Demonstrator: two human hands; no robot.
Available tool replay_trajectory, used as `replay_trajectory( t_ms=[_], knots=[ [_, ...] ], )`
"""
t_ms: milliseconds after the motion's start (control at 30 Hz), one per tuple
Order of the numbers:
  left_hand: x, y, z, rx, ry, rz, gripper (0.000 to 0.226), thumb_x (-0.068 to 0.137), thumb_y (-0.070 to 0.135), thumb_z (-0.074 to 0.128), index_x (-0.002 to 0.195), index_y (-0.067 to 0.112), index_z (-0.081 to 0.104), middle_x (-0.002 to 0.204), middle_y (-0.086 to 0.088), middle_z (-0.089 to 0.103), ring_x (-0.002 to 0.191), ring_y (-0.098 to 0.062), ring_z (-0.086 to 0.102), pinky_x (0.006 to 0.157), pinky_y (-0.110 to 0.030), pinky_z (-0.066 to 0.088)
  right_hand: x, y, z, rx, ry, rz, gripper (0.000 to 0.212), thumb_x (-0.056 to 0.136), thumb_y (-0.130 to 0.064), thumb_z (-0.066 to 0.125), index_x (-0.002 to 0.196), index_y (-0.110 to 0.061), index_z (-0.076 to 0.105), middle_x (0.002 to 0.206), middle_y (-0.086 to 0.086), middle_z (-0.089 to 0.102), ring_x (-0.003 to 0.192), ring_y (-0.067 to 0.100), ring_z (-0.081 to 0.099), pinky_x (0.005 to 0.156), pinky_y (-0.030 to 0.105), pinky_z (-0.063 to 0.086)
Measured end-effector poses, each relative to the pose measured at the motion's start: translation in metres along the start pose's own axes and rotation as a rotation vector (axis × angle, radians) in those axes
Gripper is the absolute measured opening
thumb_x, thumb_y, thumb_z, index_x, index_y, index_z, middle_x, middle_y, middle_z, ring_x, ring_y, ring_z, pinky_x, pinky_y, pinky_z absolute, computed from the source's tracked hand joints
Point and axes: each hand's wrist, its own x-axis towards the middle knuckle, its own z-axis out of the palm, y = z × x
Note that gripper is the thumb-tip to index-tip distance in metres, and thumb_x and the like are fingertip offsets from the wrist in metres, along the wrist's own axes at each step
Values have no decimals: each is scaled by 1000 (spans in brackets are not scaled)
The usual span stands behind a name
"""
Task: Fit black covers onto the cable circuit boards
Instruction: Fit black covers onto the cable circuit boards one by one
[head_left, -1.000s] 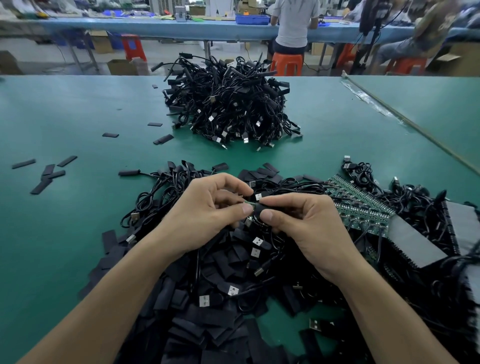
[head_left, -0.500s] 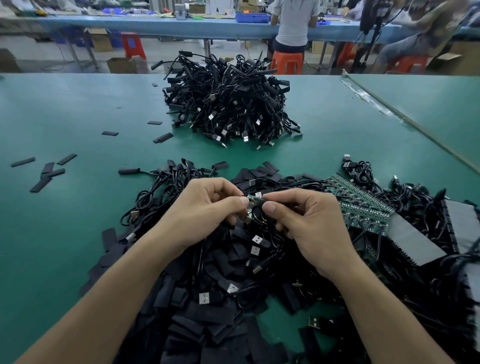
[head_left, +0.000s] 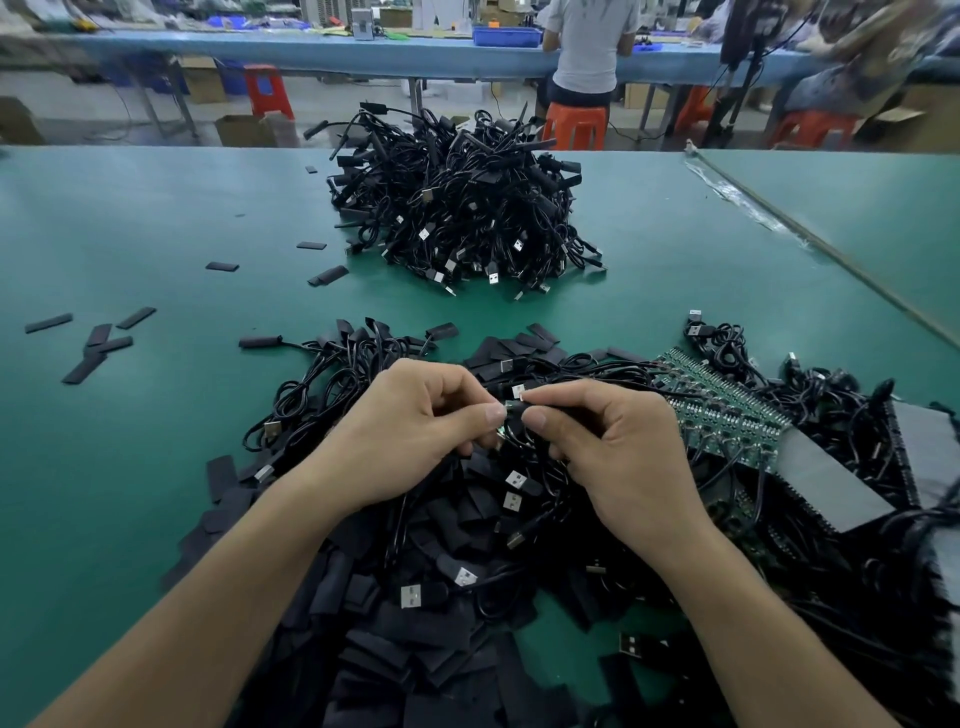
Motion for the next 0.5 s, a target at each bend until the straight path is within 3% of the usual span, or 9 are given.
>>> replay_trajectory(
  t_ms=[133,267,333,500],
  knots=[
    [-2,2,1,67,-7,63,14,91,23,70,77,25,70,72,10,74,65,-11,68,67,-28,57,0,0,0,0,4,-11,14,84,-20,78,91,-33,76,69,-21,69,57,4,62,53,9,43],
    [-2,3,4,82,-3,79,15,93,21,69,78,25,71,71,8,73,64,-22,68,66,-44,57,1,-2,-1,-35,-35,-28,20,82,-21,79,100,-28,77,88,-17,75,80,2,70,72,16,51],
    [-2,2,4,71,-5,72,13,93,19,68,81,23,72,71,8,73,64,-15,68,66,-37,58,1,-2,-1,-35,-36,-13,21,82,-20,80,102,-27,77,89,-16,75,83,2,70,75,18,52],
    [-2,1,5,53,1,56,11,93,16,67,85,20,74,72,8,74,64,-8,67,64,-24,55,1,-2,-1,25,-12,17,26,81,-17,81,103,-30,76,75,-18,72,64,0,64,60,12,45]
  ],
)
